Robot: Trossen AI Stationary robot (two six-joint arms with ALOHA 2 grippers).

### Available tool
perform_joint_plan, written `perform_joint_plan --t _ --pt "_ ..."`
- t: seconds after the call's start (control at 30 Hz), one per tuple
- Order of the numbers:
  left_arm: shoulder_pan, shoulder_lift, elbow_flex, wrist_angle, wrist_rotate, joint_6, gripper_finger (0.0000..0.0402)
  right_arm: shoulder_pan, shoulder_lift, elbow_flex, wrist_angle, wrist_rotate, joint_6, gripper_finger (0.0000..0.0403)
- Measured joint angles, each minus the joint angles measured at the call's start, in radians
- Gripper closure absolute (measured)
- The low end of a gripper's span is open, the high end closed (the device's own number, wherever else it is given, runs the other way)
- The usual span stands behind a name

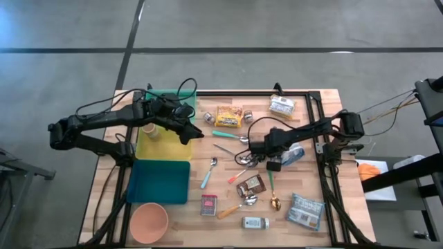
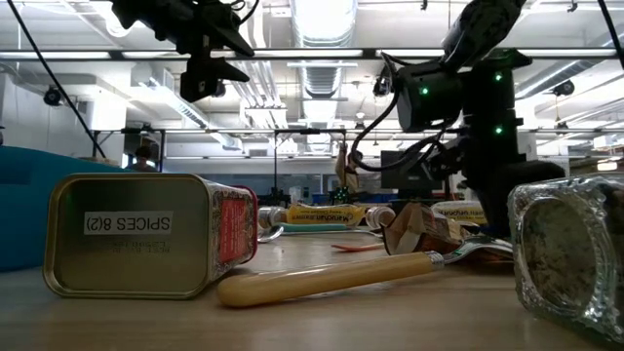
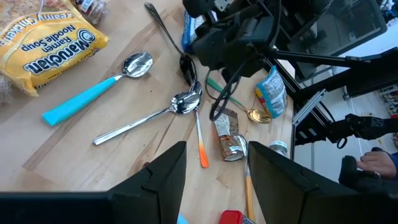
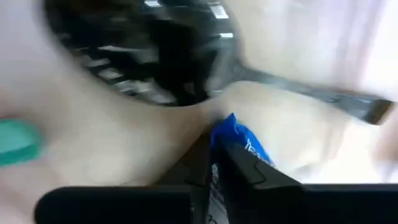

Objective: Pick & Place Food Item
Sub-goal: Put the blue noodle pack into the blue bin

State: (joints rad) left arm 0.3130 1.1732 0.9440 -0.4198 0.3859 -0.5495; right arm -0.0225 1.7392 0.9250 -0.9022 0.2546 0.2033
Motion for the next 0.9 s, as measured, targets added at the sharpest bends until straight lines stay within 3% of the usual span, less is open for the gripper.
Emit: perform_joint_plan --t 0.13,0.33,0.9 --pt "0.000 0.000 0.000 0.000 0.000 0.000 0.0224 -0.001 -0.005 0.000 -0.005 -0.006 0.026 0.0394" --pt "0.000 0.000 0.000 -0.001 0.000 0.000 0.0224 0.000 -0.061 0.000 -0.006 -0.125 0.081 0.0395" --pt "0.000 0.000 0.000 0.000 0.000 -0.001 0.0224 0.005 -0.402 0.001 0.036 -0.284 0.137 0.0395"
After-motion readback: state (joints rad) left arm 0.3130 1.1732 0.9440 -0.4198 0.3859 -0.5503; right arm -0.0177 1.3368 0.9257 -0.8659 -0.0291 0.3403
